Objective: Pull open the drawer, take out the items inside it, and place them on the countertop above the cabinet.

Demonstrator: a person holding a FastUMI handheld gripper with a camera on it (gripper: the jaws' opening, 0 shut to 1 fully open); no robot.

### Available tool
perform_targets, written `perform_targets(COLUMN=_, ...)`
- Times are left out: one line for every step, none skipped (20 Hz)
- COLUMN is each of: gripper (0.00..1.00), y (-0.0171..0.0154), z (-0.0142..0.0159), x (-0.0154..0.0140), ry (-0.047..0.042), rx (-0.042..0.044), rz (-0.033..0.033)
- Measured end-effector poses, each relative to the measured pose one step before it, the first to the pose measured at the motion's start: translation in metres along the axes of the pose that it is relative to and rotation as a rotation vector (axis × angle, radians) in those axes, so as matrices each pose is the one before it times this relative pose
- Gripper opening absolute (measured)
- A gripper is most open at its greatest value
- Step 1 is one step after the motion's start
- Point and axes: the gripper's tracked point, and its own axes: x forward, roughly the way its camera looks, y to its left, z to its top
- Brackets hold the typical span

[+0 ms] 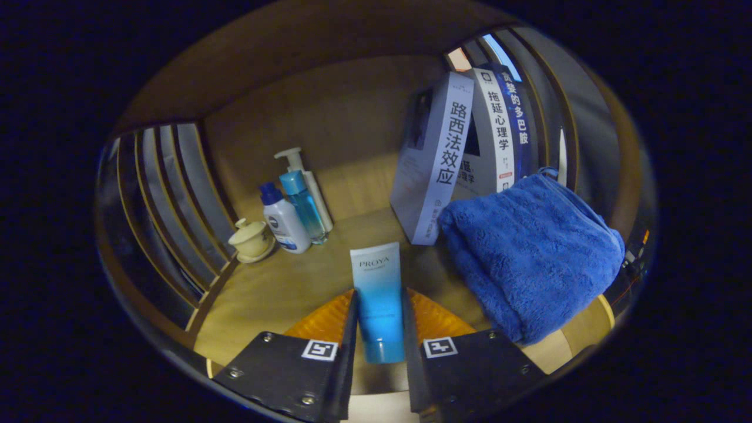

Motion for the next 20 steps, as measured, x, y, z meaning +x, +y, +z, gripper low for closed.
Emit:
perform_targets(gripper=0.39, y=-0.00254, z=-0.00313, x=0.00197, ry=0.01772, rx=0.00254, rz=-0.01216)
perform_targets(gripper=0.40, y=-0.00254, z=0.00039, x=0.00100, ry=0.00443, rx=0.00663, rz=-0.01051)
perform_targets(gripper=0.41, y=-0.00260, z=0.00596, x=-0.00190, ry=-0.01888, rx=0.00386, rz=-0.00412)
perform_targets(gripper=0.51, y=-0.00339, z=0.00524, x=-0.00327, ry=-0.01602, rx=0.00680, rz=-0.00298)
perform_targets(gripper=0.61, y=0.00102, z=0.00293, x=-0.00572, ry=0.00110, rx=0.00987, rz=0.00503)
perform_targets(gripper=0.71, y=-0.00158, z=0.00089, x=-0.00697, ry=0.01551, rx=0.00190, rz=0.00081)
perform_targets(gripper=0.81, y=-0.00278, z=-0.00313, x=-0.00458, ry=0.01510, rx=0.00674, rz=0.00673)
perform_targets(gripper=0.91, y=-0.00118, z=0.00241, x=-0.01131, ry=0.00242, rx=0.00357, rz=-0.00025)
perform_targets(gripper=1.00, y=-0.00110, z=0.00316, x=-0.01238, ry=-0.00596, rx=0.00363, rz=0.00987)
perform_targets(gripper=1.00, y=-0.00237, z=0.00254, x=-0.01137, ry=-0.00715, rx=-0.00038, rz=0.00002)
perform_targets(gripper=1.00, y=-0.00154, z=0.00116, x=-0.01299, ry=-0.00499, rx=-0.00099, rz=0.01327)
perform_targets(gripper=1.00, y=0.00067, z=0.00015, x=-0.01355, ry=0.00538, rx=0.00407, rz=0.01388)
perform_targets(gripper=1.00, y=-0.00249, z=-0.00051, x=-0.01375, ry=0.00516, rx=0.00012, rz=0.00791)
perform_targets(gripper=1.00, y=-0.00347, z=-0.00013, x=-0.01493, ry=-0.00295, rx=-0.00571, rz=0.00578)
perform_targets(gripper=1.00, y=-0.00315, z=0.00226, x=-0.01500, ry=-0.01069, rx=-0.00921, rz=-0.00104)
perform_targets(gripper=1.00, y=-0.00320, z=0.00319, x=-0.01523, ry=-0.02077, rx=-0.02127, rz=0.00251)
perform_targets(gripper=1.00, y=-0.00169, z=0.00265, x=-0.01464, ry=-0.02313, rx=-0.02810, rz=0.00208)
perform_targets(gripper=1.00, y=-0.00340, z=0.00408, x=-0.01605, ry=-0.02850, rx=-0.02345, rz=-0.00417)
perform_targets(gripper=1.00, y=-0.00111, z=0.00276, x=-0.01690, ry=-0.02001, rx=-0.00943, rz=0.00240)
perform_targets(gripper=1.00, y=0.00323, z=0.00041, x=-0.01764, ry=-0.01267, rx=-0.00704, rz=0.01476)
